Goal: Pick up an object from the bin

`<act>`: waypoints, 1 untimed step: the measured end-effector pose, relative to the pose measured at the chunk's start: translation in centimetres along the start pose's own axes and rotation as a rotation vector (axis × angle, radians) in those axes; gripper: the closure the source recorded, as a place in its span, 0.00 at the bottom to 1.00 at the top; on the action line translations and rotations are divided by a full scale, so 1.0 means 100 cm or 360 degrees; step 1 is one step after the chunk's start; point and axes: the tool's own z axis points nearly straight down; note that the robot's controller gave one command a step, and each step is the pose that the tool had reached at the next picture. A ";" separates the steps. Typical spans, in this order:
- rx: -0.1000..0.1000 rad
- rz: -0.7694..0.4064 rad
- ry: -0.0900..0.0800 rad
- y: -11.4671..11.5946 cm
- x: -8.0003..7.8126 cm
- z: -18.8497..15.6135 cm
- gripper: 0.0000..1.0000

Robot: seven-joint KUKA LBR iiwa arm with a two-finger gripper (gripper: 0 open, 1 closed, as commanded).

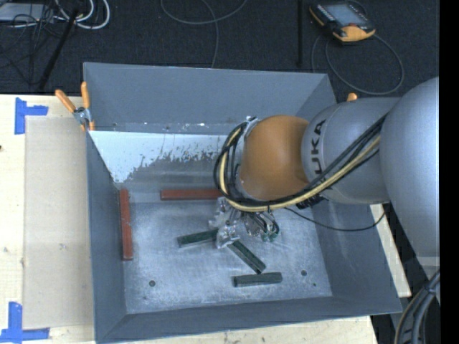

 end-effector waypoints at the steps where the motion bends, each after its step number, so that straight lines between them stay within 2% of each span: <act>1: 0.0000 0.0001 0.0000 0.000 0.000 0.000 1.00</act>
Offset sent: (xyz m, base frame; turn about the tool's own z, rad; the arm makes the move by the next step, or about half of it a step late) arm 0.0027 0.0214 0.1863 0.0364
